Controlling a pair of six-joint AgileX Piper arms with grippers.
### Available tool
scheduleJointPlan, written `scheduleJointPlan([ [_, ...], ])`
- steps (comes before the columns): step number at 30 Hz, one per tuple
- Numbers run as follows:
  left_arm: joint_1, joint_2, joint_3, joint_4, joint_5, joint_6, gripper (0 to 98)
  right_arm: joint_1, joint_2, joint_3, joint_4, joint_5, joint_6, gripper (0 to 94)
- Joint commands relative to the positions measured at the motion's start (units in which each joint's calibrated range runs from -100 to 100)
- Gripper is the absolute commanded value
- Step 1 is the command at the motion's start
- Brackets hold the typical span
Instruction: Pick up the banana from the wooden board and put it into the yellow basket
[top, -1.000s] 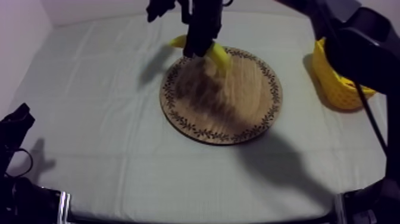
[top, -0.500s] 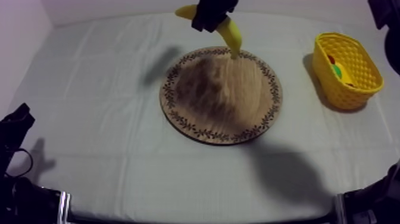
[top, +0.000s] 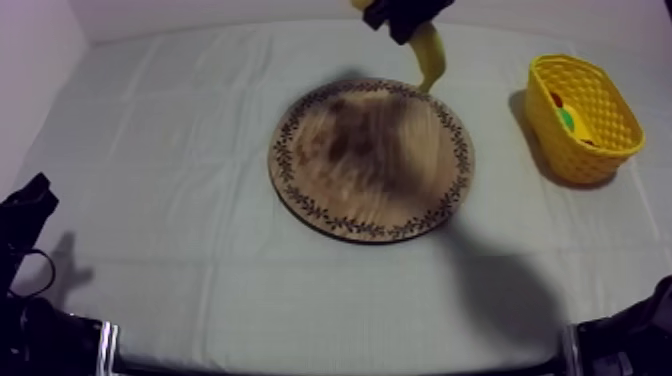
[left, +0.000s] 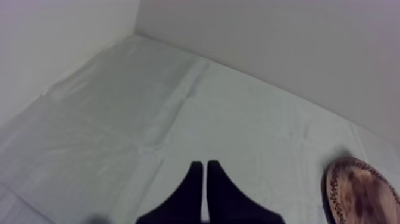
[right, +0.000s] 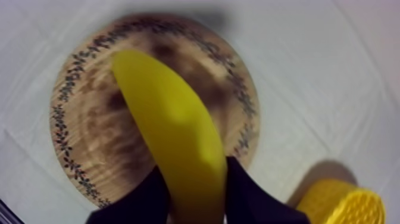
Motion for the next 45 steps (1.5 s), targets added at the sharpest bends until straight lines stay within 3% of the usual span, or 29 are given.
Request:
scheduleJointPlan([
  [1, 0.0, 0.0, 0.0, -0.01, 0.0, 0.0, 0.1, 1.9, -1.7, 3.8, -0.3, 0.0, -0.4, 19.8],
  [11, 0.0, 0.0, 0.0, -0.01, 0.0, 0.0, 0.1, 12.7, -7.3, 11.0, 0.0, -0.1, 0.9, 19.7],
  [24, 0.0, 0.0, 0.0, -0.01, 0.0, 0.0, 0.1, 23.6, -8.8, 12.0, 3.1, -0.2, 3.1, 19.9],
  [39, 0.0, 0.0, 0.0, -0.01, 0.0, 0.0, 0.1, 26.0, -5.3, 18.9, 3.9, -3.9, 3.2, 20.3],
  [45, 0.0, 0.0, 0.0, -0.01, 0.0, 0.0, 0.1, 27.7, -2.8, 23.3, 4.8, -7.7, 2.7, 25.5],
])
